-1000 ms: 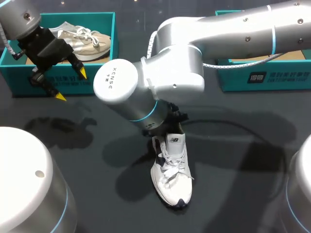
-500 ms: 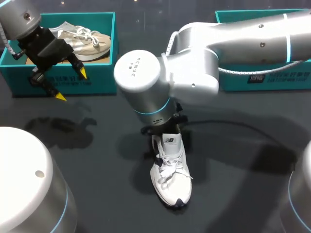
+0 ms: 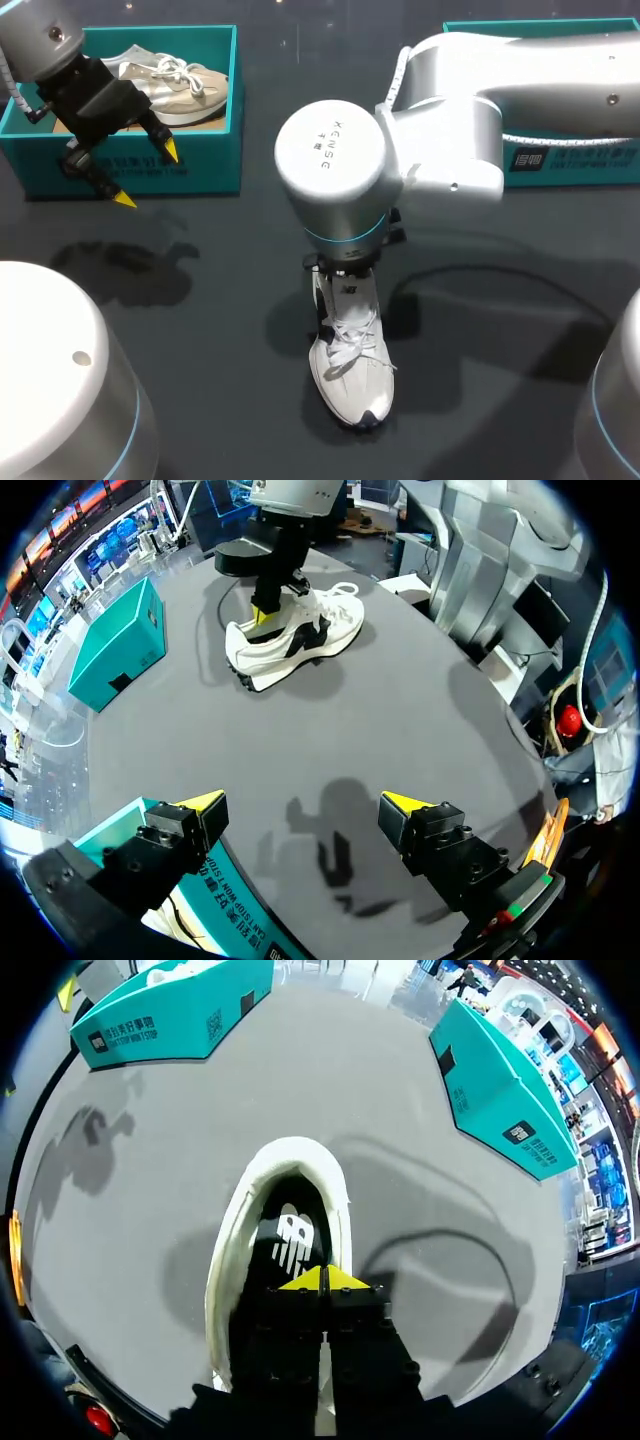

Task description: Take the shoe out of the shoebox, open the shoe tongue, remove and reinsert the insole, then place the shoe into the shoebox

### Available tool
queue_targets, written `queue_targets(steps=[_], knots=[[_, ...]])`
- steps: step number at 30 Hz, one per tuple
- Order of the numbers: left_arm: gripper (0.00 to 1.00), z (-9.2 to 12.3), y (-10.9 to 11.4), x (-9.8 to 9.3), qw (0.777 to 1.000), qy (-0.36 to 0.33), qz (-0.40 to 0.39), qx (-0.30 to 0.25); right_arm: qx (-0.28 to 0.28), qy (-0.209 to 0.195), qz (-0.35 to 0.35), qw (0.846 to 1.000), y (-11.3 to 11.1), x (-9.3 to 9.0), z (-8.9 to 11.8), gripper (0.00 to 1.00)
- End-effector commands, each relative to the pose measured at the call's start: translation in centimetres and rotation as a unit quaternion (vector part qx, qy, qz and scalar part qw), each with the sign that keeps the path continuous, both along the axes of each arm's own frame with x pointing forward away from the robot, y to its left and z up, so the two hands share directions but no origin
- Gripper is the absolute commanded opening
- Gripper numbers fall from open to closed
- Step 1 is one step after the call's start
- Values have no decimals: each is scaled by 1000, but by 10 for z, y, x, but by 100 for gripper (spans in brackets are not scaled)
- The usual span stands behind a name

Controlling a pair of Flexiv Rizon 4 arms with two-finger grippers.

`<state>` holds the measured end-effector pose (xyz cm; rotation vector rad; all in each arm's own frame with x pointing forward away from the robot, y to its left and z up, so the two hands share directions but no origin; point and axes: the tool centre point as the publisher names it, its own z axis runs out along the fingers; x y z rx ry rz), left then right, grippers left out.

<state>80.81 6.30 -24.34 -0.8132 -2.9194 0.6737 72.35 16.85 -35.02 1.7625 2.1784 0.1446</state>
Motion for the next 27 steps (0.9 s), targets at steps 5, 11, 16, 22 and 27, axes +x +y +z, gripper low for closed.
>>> queue_targets(steps=[5, 11, 16, 22, 27], knots=[[100, 0, 1, -1, 1000, -1, 0, 1, -38, 31, -11, 999, 5, 8, -38, 0], [100, 0, 1, -1, 1000, -1, 0, 1, -48, 50, -17, 997, 0, 12, -56, 0], [100, 0, 1, -1, 1000, -1, 0, 1, -4, 71, -6, 997, 3, 11, -68, 0], [100, 0, 1, -1, 1000, -1, 0, 1, 54, 90, -3, 994, 8, 4, -79, 0], [100, 0, 1, -1, 1000, -1, 0, 1, 65, 67, 7, 996, 12, -1, -58, 0]])
